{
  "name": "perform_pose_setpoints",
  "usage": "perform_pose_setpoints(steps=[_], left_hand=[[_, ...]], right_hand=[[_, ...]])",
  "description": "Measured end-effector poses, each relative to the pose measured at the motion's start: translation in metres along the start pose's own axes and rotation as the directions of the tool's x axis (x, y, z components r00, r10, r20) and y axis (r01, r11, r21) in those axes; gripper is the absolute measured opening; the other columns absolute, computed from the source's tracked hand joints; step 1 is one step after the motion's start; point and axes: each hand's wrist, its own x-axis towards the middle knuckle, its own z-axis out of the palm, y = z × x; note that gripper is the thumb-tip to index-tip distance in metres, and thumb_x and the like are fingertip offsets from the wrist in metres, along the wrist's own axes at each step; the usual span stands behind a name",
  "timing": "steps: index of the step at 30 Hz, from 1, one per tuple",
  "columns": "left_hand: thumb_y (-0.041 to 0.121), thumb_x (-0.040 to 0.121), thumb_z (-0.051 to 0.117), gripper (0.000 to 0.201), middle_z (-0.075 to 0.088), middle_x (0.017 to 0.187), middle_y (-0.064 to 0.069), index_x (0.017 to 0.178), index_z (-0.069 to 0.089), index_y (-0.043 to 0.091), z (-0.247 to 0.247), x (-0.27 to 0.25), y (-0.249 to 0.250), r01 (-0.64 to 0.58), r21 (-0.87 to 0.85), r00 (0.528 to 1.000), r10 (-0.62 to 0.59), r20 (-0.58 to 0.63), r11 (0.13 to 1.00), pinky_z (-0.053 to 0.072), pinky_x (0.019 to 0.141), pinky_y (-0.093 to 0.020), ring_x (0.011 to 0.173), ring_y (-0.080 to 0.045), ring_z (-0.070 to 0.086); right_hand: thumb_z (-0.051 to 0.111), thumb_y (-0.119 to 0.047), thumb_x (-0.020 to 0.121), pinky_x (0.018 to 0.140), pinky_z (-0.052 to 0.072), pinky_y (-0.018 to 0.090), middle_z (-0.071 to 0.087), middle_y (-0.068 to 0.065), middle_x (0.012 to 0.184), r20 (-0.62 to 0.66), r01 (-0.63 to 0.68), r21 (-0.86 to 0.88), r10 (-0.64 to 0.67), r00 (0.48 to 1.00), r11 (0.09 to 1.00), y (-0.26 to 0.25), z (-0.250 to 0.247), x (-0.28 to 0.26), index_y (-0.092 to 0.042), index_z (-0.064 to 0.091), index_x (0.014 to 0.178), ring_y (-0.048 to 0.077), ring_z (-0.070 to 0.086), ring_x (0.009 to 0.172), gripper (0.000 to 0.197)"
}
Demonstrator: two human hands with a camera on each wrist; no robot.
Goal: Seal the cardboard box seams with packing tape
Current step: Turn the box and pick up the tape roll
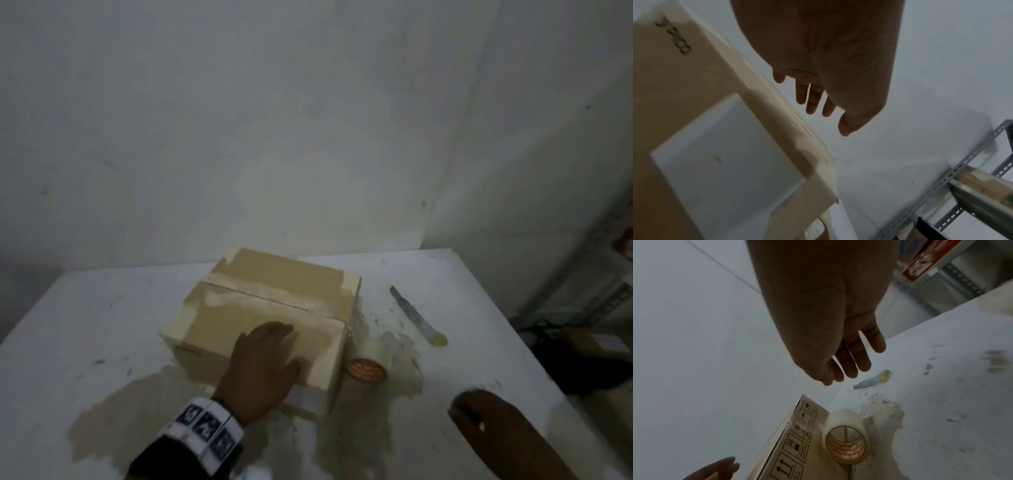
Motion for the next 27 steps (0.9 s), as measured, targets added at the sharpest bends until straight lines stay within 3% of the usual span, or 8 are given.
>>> perform_pose_setpoints(steps=[2,5,11,15,18,21,23,27], left_hand=[[0.077,0.062,0.018,0.095,0.027,0.153,0.001,0.141,0.03,0.025,0.017,0.011,0.02,0.06,0.241,0.997,-0.07,0.034,0.969,0.011,0.115,-0.055,0.142,-0.018,0.018],[0.082,0.061,0.025,0.105,0.006,0.159,-0.005,0.145,0.014,0.02,0.04,0.022,0.038,0.145,0.358,0.979,-0.186,0.085,0.922,0.001,0.111,-0.062,0.145,-0.024,0.001],[0.065,0.076,0.048,0.09,0.007,0.158,-0.011,0.144,0.014,0.016,0.059,0.027,0.043,0.205,0.417,0.969,-0.243,0.041,0.885,0.009,0.111,-0.064,0.144,-0.029,0.004],[0.062,0.076,0.05,0.088,0.01,0.158,-0.008,0.144,0.016,0.018,0.059,0.027,0.041,0.199,0.415,0.973,-0.231,0.027,0.888,0.01,0.111,-0.062,0.144,-0.027,0.008],[0.061,0.076,0.052,0.088,0.01,0.158,-0.007,0.145,0.016,0.019,0.057,0.026,0.04,0.191,0.389,0.975,-0.219,0.03,0.901,0.008,0.113,-0.061,0.144,-0.025,0.007],[0.059,0.076,0.052,0.088,0.008,0.158,-0.006,0.145,0.014,0.019,0.058,0.026,0.038,0.184,0.386,0.976,-0.215,0.038,0.904,0.006,0.113,-0.061,0.144,-0.024,0.006],[0.059,0.076,0.053,0.089,0.008,0.158,-0.005,0.145,0.014,0.02,0.058,0.026,0.037,0.185,0.385,0.976,-0.216,0.039,0.904,0.006,0.113,-0.06,0.144,-0.024,0.005],[0.059,0.076,0.054,0.089,0.006,0.159,-0.004,0.146,0.013,0.021,0.054,0.026,0.034,0.17,0.383,0.976,-0.208,0.059,0.908,0.005,0.114,-0.058,0.145,-0.022,0.004]], right_hand=[[0.079,-0.008,0.071,0.057,0.031,0.005,0.047,-0.013,0.06,0.056,-0.024,0.06,0.021,0.998,0.998,-0.003,0.007,0.02,-0.028,0.057,0.067,-0.009,0.043,0.059,0.03],[0.063,-0.019,0.086,0.063,0.036,0.011,0.055,-0.004,0.074,0.167,0.001,0.08,-0.015,0.986,0.997,0.009,0.011,0.041,-0.026,0.054,0.076,0.005,0.051,0.069,0.016],[0.059,-0.023,0.089,0.068,0.036,0.023,0.054,-0.001,0.077,0.278,0.016,0.097,-0.042,0.96,0.995,0.01,0.027,0.077,-0.021,0.06,0.08,0.016,0.053,0.075,0.009],[0.057,-0.023,0.09,0.076,0.035,0.022,0.06,0.005,0.093,0.326,0.014,0.128,-0.055,0.944,0.992,0.005,0.04,0.102,-0.008,0.066,0.104,0.013,0.052,0.086,0.022],[0.057,-0.023,0.091,0.095,0.04,0.027,0.06,0.013,0.122,0.379,-0.067,0.172,-0.003,0.925,0.983,-0.005,0.049,0.118,-0.006,0.057,0.123,0.022,0.055,0.111,0.037],[0.055,-0.026,0.092,0.111,0.03,0.032,0.046,0.012,0.143,0.432,-0.112,0.189,0.02,0.901,0.976,-0.015,0.058,0.126,-0.007,0.044,0.136,0.024,0.044,0.13,0.049],[0.051,-0.028,0.094,0.114,0.024,0.032,0.038,0.01,0.15,0.471,-0.121,0.179,0.023,0.882,0.976,-0.021,0.064,0.129,-0.01,0.035,0.142,0.023,0.036,0.137,0.054],[0.05,-0.028,0.094,0.11,0.029,0.031,0.037,0.01,0.15,0.513,-0.167,0.205,0.04,0.858,0.964,-0.03,0.075,0.128,-0.013,0.03,0.144,0.024,0.038,0.135,0.056]])
